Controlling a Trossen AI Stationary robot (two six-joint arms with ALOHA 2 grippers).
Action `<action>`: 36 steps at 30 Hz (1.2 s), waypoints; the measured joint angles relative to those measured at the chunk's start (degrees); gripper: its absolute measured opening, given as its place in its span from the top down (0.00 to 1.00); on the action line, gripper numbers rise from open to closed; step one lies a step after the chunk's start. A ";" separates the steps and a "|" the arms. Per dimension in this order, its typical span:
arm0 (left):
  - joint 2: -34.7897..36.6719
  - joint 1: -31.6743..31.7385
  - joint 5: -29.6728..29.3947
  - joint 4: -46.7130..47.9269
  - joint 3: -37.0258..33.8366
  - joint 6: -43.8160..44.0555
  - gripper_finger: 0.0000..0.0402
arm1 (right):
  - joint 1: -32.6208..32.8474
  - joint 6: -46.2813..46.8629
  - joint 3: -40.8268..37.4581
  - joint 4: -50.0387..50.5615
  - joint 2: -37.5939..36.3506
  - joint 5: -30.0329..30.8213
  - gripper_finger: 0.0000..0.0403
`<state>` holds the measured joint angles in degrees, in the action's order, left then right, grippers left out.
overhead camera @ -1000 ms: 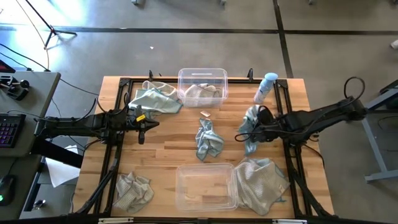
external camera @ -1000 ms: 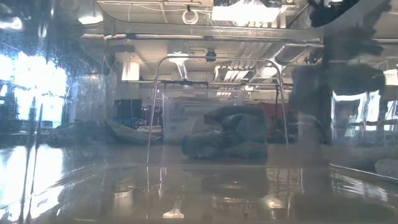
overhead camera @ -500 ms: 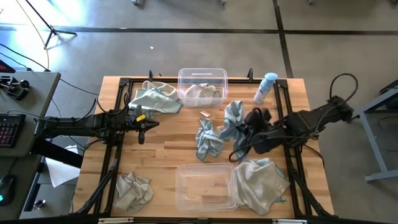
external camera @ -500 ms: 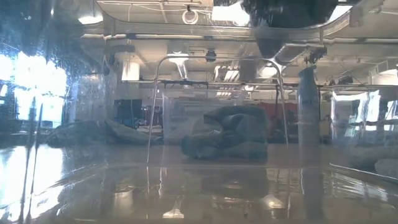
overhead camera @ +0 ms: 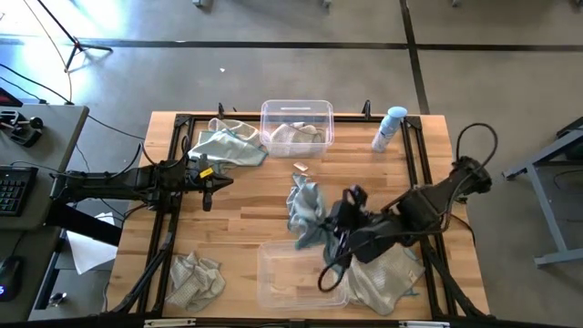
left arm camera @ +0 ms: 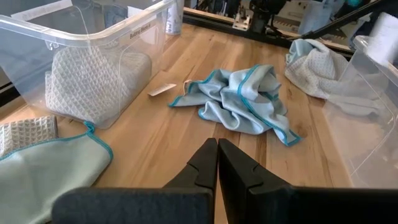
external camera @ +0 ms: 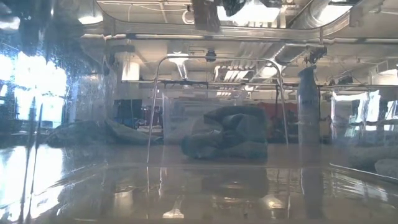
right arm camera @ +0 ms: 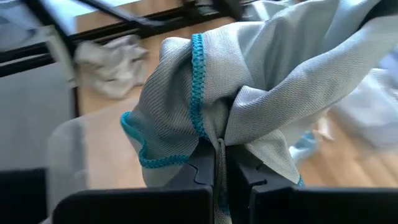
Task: Sort microfiber towel by color & place in baskets
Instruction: Put the middle right blue towel into the bottom transparent bin
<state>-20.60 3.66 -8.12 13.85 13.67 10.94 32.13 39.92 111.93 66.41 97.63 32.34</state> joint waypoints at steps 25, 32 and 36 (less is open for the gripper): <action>0.00 0.00 0.03 0.07 0.02 1.44 1.00 | 1.84 -5.49 2.70 -6.61 15.85 -19.09 1.00; -0.01 0.00 0.03 0.11 0.02 1.55 1.00 | -0.43 -6.86 2.67 -6.76 20.77 -23.71 1.00; 0.00 0.00 0.03 0.11 0.02 1.55 1.00 | -0.86 -6.46 2.66 -6.76 22.07 -24.45 1.00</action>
<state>-20.60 3.66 -8.10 13.96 13.69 12.49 31.27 33.46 114.59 59.65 119.70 7.89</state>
